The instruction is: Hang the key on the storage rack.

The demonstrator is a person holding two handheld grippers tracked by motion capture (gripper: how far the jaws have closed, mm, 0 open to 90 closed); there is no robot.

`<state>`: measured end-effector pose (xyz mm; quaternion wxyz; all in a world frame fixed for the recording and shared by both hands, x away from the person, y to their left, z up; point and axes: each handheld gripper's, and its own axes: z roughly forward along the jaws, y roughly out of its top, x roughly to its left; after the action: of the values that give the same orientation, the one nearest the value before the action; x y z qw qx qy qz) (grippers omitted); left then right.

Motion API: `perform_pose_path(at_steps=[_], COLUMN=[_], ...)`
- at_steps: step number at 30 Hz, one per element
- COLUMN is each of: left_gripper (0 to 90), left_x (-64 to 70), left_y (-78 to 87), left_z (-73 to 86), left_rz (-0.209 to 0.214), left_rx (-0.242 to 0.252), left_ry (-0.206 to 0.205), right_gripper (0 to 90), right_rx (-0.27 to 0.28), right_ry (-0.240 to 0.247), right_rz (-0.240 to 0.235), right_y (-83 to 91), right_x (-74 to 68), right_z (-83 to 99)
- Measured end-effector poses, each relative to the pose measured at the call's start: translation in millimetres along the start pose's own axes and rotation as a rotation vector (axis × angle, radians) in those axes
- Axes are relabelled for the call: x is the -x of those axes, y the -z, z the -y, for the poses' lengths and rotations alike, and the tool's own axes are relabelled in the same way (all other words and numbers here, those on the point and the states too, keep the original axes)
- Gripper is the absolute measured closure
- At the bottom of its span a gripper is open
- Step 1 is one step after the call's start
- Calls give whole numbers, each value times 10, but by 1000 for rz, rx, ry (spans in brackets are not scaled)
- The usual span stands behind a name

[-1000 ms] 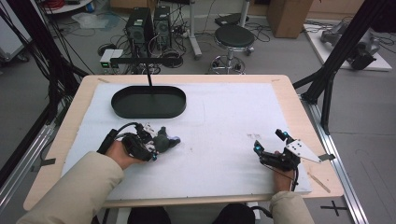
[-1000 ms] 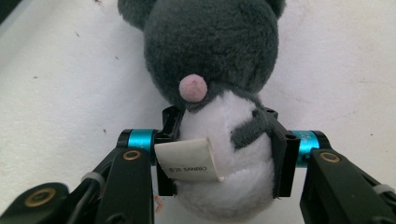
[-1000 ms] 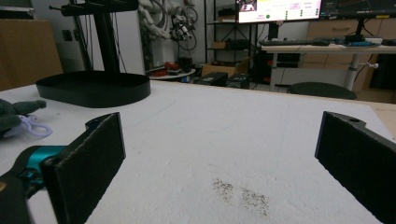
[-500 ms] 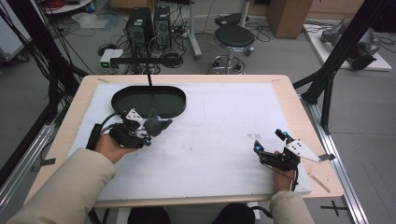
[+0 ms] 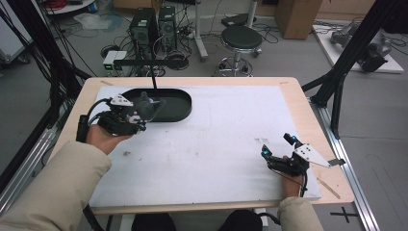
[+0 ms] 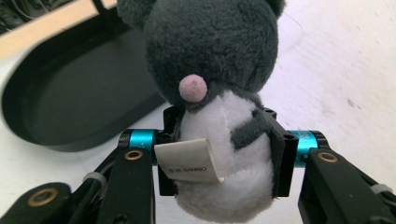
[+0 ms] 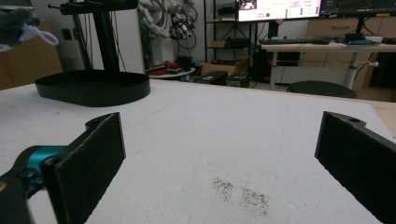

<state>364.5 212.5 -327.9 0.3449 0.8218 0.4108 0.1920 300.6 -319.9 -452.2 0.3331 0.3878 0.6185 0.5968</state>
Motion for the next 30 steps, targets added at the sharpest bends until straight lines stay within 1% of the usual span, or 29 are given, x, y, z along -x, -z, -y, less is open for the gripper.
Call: perform_pose_path(at_steps=[3,7,11,15,17,25,30], left_gripper=[566,566,566,567,567,567,567], left_x=[-84,-195,-283,-370,-410,-532,-574], left_y=[33,77,122,140,140,141,120], left_z=[-58,-155,-244,-299,-320,-413,-462], left_rz=[-17,-47,-73,-95,-107,-143,-155], left_rx=[26,36,44,67,65,81,83], left_ry=[18,39,46,67,76,89,96], right_gripper=[7,7,7,7,7,7,7], right_rx=[-3,0,-3,-3,-2,-1,-3], right_ry=[-5,2,-3,-3,-3,-3,-4], right_rz=[-3,-2,-2,-2,-1,-2,-2], right_y=[2,-2,1,1,1,0,1], right_x=[1,1,1,1,1,1,1], right_z=[-1,-1,-1,-1,-1,-1,-2])
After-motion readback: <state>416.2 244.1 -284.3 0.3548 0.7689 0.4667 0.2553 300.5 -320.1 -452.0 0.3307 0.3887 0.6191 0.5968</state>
